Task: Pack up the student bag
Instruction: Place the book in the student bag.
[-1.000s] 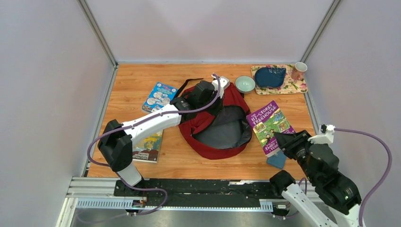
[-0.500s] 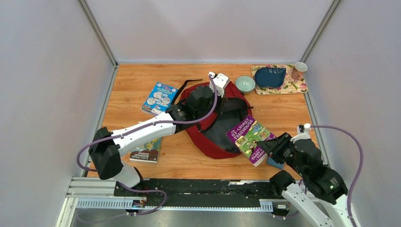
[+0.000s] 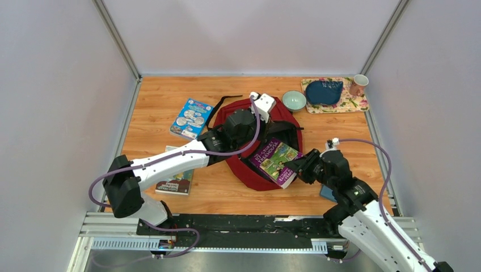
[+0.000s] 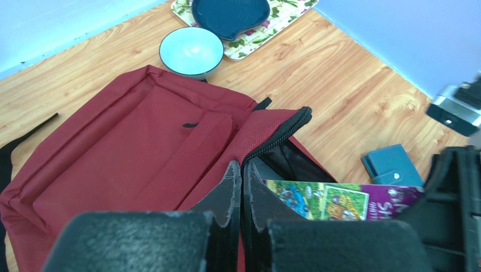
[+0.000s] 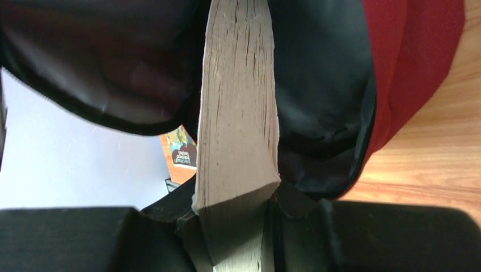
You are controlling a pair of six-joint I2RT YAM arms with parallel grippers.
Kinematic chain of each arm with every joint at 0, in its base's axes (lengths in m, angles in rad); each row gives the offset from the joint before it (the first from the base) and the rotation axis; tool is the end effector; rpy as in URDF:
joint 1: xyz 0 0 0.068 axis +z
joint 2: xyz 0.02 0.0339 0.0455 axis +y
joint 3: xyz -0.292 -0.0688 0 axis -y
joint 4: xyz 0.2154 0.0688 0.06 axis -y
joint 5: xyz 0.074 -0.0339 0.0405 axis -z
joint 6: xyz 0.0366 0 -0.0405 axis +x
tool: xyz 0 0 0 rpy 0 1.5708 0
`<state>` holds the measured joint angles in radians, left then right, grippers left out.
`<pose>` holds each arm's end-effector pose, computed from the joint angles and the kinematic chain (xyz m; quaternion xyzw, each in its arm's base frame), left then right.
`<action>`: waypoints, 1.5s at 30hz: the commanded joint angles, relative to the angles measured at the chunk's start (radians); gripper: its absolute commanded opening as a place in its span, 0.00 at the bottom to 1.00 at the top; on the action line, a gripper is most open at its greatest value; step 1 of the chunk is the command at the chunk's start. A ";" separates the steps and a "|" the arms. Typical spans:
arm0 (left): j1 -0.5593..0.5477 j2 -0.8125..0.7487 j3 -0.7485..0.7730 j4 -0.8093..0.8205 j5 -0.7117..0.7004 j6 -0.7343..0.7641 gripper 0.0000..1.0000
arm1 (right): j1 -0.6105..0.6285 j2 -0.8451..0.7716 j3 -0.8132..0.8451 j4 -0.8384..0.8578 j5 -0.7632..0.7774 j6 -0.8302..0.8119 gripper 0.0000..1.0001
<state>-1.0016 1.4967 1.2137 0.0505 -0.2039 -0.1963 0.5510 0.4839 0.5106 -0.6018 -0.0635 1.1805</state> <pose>0.1835 -0.2730 0.3769 0.2477 0.7426 -0.2820 0.5547 0.0567 0.0376 0.2550 0.2574 0.8397 0.3816 0.2881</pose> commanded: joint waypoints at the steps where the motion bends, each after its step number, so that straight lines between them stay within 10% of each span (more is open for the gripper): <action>1: -0.015 -0.078 -0.003 0.107 0.000 0.017 0.00 | -0.013 0.082 0.006 0.322 -0.018 0.060 0.00; 21: -0.023 -0.096 -0.010 0.094 0.075 -0.020 0.00 | -0.031 0.562 -0.121 1.097 0.108 0.288 0.00; 36: -0.023 -0.119 -0.039 0.078 0.103 -0.101 0.00 | 0.144 1.036 0.034 1.361 0.528 0.304 0.00; 45: -0.023 -0.142 -0.088 0.091 0.089 -0.115 0.00 | 0.161 1.200 0.063 1.194 0.535 0.381 0.49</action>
<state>-1.0153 1.4101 1.1297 0.0639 -0.1143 -0.2890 0.7120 1.6424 0.5400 0.5934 0.4252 1.5429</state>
